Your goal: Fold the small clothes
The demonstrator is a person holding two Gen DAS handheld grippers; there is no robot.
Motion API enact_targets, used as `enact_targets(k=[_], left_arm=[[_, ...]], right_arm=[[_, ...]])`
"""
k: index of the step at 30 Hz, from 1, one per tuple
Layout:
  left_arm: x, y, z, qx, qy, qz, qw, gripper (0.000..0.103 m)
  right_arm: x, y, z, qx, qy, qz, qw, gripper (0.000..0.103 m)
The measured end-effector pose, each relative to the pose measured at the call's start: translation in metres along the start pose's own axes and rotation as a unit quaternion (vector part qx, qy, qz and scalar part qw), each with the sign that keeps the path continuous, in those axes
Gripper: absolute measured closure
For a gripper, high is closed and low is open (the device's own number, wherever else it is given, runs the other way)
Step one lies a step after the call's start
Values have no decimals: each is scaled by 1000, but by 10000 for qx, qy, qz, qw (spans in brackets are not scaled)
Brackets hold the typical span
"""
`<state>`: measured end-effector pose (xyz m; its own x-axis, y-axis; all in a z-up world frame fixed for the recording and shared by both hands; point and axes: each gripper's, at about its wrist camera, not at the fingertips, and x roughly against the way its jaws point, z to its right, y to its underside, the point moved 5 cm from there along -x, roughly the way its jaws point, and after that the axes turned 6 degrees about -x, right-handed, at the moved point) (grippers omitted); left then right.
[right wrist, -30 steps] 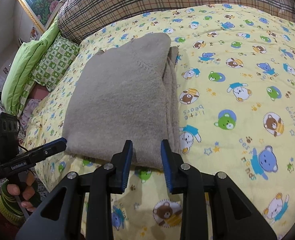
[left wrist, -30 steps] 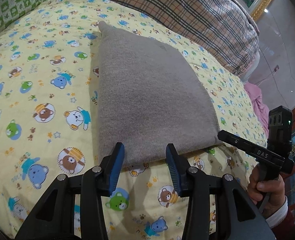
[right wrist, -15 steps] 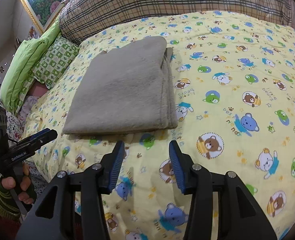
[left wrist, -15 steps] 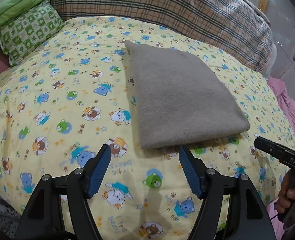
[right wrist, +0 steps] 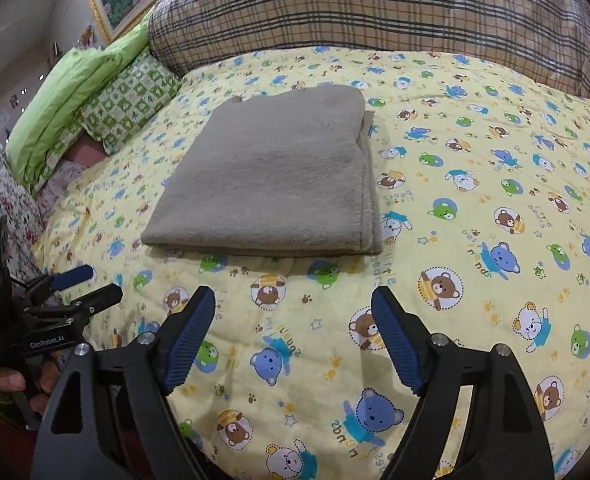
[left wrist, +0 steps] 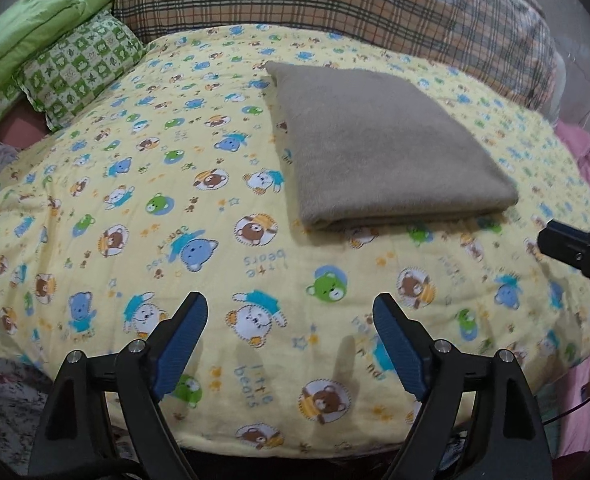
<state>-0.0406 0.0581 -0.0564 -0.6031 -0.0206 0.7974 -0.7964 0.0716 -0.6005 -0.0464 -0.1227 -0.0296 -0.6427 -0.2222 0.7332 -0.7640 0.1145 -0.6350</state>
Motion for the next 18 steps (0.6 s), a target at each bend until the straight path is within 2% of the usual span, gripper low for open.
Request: enact_targets(k=[3, 10, 18], left_arm=[[-1, -4, 1, -130, -80, -51, 9999, 18], [1, -32, -2, -21, -59, 244, 9997, 16], [-8, -45, -3, 17, -59, 181, 9998, 16]], right_arm=[[1, 3, -4, 30, 1, -16, 10000, 20], [-2, -4, -8, 227, 111, 28, 9997, 15], [-17, -22, -7, 205, 161, -19, 9997, 15]])
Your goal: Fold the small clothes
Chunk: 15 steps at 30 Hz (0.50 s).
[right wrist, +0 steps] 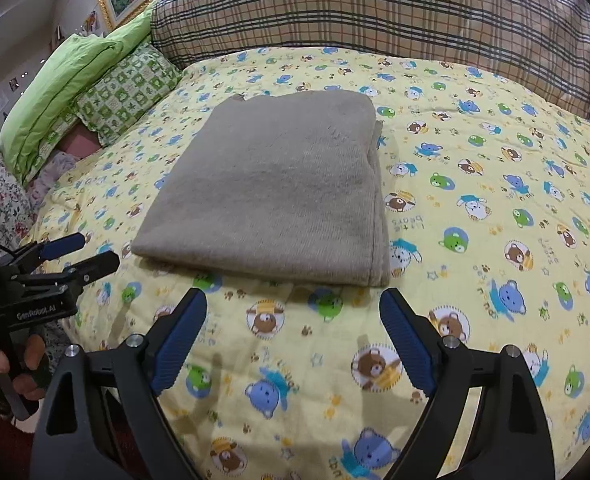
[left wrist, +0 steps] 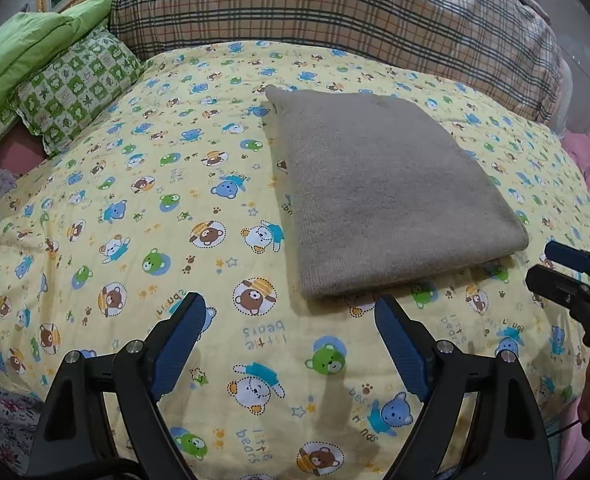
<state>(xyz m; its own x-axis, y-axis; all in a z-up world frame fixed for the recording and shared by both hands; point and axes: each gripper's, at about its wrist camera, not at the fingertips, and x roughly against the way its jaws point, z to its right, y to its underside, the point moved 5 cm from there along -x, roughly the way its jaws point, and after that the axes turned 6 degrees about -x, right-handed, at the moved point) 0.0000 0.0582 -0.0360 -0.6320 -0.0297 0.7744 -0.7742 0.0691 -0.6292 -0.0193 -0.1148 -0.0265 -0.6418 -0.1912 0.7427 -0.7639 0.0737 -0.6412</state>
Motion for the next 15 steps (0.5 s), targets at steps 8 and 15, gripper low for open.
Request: enact_targets(k=[8, 15], left_arm=[[-7, 6, 6, -236, -261, -269, 9990, 16], [-12, 11, 7, -264, -286, -384, 9985, 16]], right_arm=[[-8, 2, -6, 22, 11, -123, 9999, 13], [-16, 9, -5, -32, 50, -274, 9996, 13]])
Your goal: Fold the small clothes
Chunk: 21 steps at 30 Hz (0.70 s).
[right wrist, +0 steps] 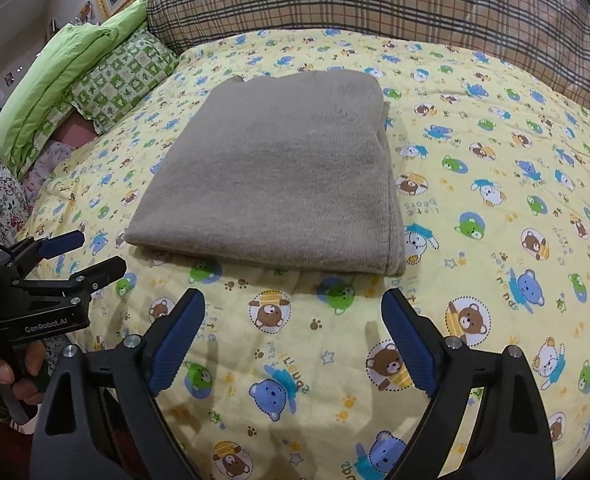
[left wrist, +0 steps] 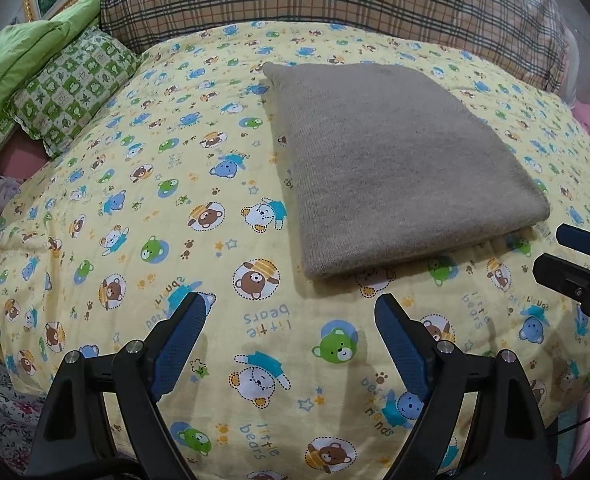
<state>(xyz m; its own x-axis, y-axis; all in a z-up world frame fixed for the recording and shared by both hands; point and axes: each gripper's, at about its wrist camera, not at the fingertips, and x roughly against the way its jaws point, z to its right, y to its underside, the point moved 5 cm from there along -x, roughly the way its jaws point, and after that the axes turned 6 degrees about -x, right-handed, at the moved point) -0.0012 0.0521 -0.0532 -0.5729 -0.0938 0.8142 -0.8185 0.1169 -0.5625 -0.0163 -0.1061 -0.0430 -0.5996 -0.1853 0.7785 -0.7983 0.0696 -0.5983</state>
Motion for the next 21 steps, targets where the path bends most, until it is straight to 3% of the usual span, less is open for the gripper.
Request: enact_targets(k=[21], left_arm=[[4, -30, -6, 40, 10, 150, 9999, 16]], right_arm=[[-1, -29, -1, -40, -26, 25, 10000, 12]])
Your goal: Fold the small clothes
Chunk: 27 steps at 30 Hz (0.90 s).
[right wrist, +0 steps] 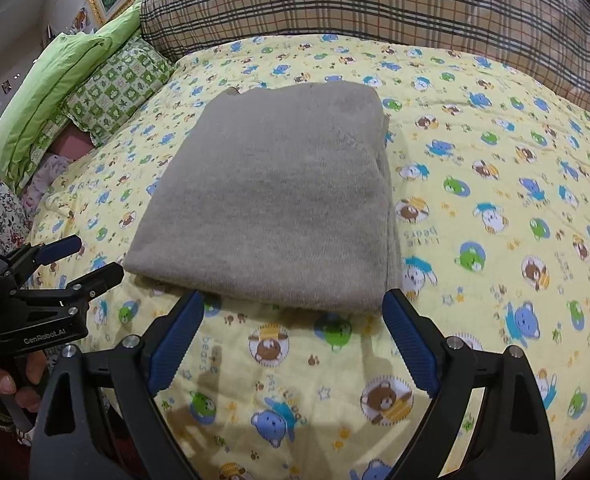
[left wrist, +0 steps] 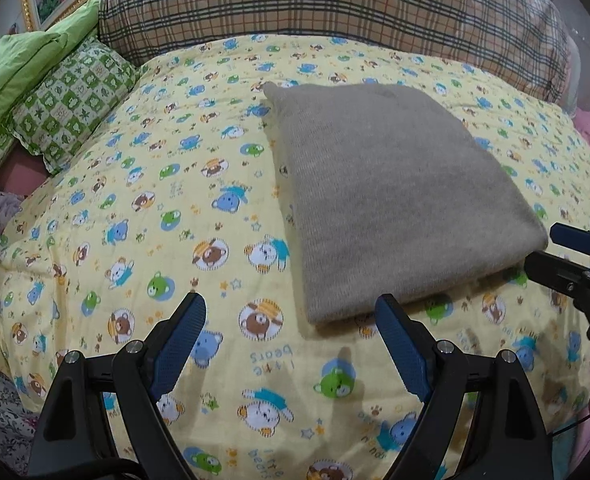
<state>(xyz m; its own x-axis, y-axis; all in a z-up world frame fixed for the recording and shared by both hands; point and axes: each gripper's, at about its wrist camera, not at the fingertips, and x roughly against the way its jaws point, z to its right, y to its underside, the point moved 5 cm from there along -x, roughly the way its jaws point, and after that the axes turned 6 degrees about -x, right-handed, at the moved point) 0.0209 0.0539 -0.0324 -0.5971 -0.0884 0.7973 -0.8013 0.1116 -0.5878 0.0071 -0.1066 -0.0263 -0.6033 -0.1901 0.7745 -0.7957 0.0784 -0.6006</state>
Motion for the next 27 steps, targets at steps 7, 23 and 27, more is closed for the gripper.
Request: enact_targets(k=[7, 23, 27], left_arm=[[-5, -14, -4, 143, 92, 106, 9998, 16], [-15, -22, -7, 278, 131, 75, 9995, 16], [-19, -21, -6, 278, 141, -16, 9995, 16]], right_arm=[[-11, -19, -5, 91, -48, 6, 9999, 11], [-19, -33, -4, 92, -135, -10, 9999, 11], [-22, -33, -2, 51, -152, -49, 9999, 11]])
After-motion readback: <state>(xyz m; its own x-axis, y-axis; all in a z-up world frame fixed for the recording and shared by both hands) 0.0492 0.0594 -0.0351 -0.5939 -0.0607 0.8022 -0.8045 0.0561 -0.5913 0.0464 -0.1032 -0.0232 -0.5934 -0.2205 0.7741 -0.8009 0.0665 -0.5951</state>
